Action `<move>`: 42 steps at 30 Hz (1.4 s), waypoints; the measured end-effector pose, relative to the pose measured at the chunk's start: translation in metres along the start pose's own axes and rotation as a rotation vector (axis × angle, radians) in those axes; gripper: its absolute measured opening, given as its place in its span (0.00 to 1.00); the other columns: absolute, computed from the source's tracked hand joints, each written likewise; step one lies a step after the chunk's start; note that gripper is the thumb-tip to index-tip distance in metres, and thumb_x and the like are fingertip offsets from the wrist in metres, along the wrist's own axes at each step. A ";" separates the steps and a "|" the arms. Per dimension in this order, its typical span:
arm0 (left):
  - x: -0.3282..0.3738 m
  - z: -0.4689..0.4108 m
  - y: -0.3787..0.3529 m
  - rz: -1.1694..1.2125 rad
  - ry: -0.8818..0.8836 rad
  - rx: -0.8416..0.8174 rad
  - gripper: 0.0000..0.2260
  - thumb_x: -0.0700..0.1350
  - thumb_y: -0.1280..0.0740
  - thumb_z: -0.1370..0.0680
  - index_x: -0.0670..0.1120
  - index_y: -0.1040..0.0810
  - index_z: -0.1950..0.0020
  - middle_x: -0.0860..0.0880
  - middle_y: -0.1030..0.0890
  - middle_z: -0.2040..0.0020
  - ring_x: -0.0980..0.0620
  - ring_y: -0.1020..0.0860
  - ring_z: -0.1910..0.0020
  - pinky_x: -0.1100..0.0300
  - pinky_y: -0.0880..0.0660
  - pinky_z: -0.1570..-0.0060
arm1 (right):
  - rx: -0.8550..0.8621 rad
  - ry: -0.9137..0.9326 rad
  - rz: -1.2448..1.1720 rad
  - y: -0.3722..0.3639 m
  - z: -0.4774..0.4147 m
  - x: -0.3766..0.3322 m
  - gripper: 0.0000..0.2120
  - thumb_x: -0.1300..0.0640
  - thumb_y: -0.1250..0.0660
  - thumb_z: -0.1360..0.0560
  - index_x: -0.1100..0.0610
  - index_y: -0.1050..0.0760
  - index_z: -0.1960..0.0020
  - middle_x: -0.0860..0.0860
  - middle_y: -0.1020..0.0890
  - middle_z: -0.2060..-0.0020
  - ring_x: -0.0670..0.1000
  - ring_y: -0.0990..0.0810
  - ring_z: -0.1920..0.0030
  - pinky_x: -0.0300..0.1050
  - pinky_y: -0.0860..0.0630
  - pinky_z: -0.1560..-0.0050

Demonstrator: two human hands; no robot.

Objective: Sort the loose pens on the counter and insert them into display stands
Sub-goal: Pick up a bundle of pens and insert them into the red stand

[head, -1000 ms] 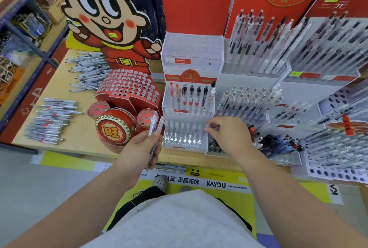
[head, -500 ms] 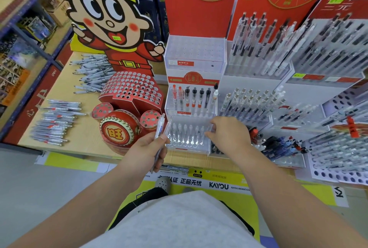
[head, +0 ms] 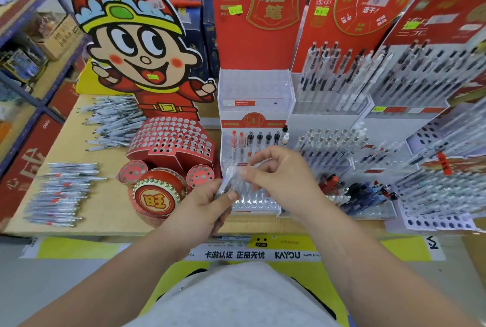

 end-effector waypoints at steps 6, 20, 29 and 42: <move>0.005 0.002 0.025 -0.056 -0.070 -0.072 0.11 0.45 0.35 0.17 0.39 0.27 0.54 0.46 0.32 0.70 0.49 0.37 0.72 0.58 0.39 0.72 | -0.008 -0.014 0.016 -0.030 0.005 0.004 0.05 0.55 0.25 0.26 0.56 0.18 0.55 0.54 0.16 0.66 0.48 0.18 0.66 0.41 0.25 0.67; -0.034 -0.006 0.096 -0.006 0.058 -0.051 0.13 0.48 0.38 0.16 0.38 0.27 0.52 0.49 0.27 0.69 0.49 0.33 0.70 0.59 0.37 0.71 | 0.291 -0.057 -0.085 -0.016 0.019 0.008 0.04 0.63 0.29 0.23 0.56 0.18 0.50 0.52 0.14 0.62 0.48 0.17 0.63 0.39 0.23 0.64; -0.046 -0.005 0.112 0.120 0.100 -0.019 0.13 0.49 0.34 0.18 0.38 0.28 0.51 0.45 0.27 0.65 0.51 0.34 0.73 0.59 0.38 0.72 | 0.318 0.029 0.534 -0.024 0.006 0.035 0.07 0.55 0.29 0.22 0.51 0.18 0.44 0.42 0.19 0.62 0.39 0.21 0.63 0.34 0.25 0.59; -0.060 0.004 0.123 0.135 0.114 0.023 0.09 0.47 0.36 0.16 0.43 0.25 0.53 0.45 0.26 0.65 0.49 0.32 0.69 0.56 0.33 0.68 | 0.285 0.162 0.851 -0.063 -0.020 0.040 0.12 0.54 0.30 0.21 0.53 0.19 0.38 0.49 0.14 0.50 0.53 0.16 0.53 0.49 0.21 0.51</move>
Point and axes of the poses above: each hand's wrist, its own z-axis away from the middle knuckle, its own y-axis out of the back of the hand, x = y × z, the point moved 9 cm from there along -z, towards the middle knuckle
